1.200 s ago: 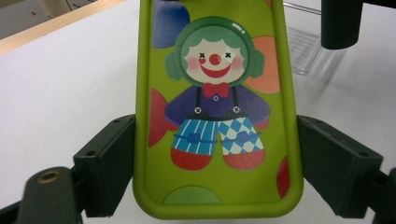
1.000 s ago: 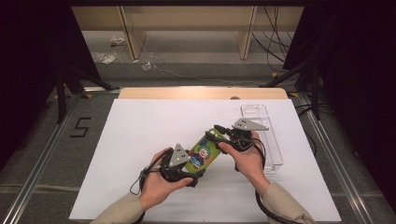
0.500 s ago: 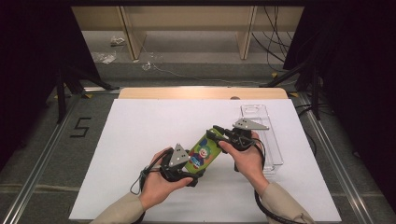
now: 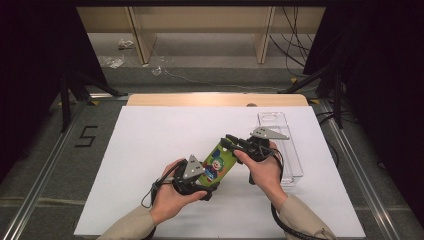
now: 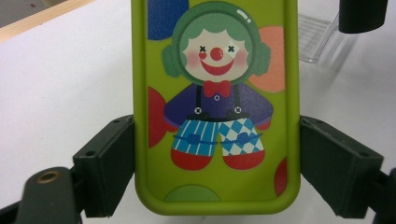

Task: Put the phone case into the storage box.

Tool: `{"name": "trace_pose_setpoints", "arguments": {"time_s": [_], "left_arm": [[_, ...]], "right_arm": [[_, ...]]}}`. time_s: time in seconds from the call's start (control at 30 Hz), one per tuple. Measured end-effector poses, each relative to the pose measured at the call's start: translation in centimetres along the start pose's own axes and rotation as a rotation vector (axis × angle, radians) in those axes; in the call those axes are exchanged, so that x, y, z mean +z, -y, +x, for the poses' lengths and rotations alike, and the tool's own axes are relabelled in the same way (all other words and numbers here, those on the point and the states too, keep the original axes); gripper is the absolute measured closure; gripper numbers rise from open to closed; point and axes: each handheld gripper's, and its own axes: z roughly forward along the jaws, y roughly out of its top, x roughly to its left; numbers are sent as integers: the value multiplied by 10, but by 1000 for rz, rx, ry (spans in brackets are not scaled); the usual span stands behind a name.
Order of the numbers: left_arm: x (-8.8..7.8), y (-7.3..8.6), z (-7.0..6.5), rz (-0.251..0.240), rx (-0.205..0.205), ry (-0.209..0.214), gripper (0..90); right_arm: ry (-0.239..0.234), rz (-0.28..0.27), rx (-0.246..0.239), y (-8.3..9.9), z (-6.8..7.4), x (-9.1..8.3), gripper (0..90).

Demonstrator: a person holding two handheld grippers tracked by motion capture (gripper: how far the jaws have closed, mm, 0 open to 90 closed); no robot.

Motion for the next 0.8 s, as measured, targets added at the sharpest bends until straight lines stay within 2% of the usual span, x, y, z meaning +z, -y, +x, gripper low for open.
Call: {"name": "trace_pose_setpoints", "arguments": {"time_s": [0.37, 0.47, 0.5, 0.57, 0.6, 0.63, 0.7, 0.8], "left_arm": [[3, 0, 0, -2, 28, -9, 161], [4, 0, 1, 5, 37, 5, 156], [4, -1, 2, 5, 37, 12, 154], [4, -2, 4, -8, 36, 22, 154], [3, -2, 5, -19, 35, 25, 152], [3, -2, 6, -27, 35, 28, 141], [1, -3, 9, -43, 23, 32, 123], [0, -2, 11, -52, 18, 30, 122]], "right_arm": [[-44, -29, 27, -5, 5, -4, 748], [-58, -33, 22, -8, 9, -5, 759], [-65, -36, 21, -8, 10, -5, 763], [-103, -58, 53, -10, 14, -7, 777], [-108, -51, 41, -12, 17, -8, 778], [-95, -46, -2, -15, 20, -9, 778], [-113, -50, 3, -17, 21, -10, 777], [-103, -49, -24, -19, 20, -12, 777]]}}
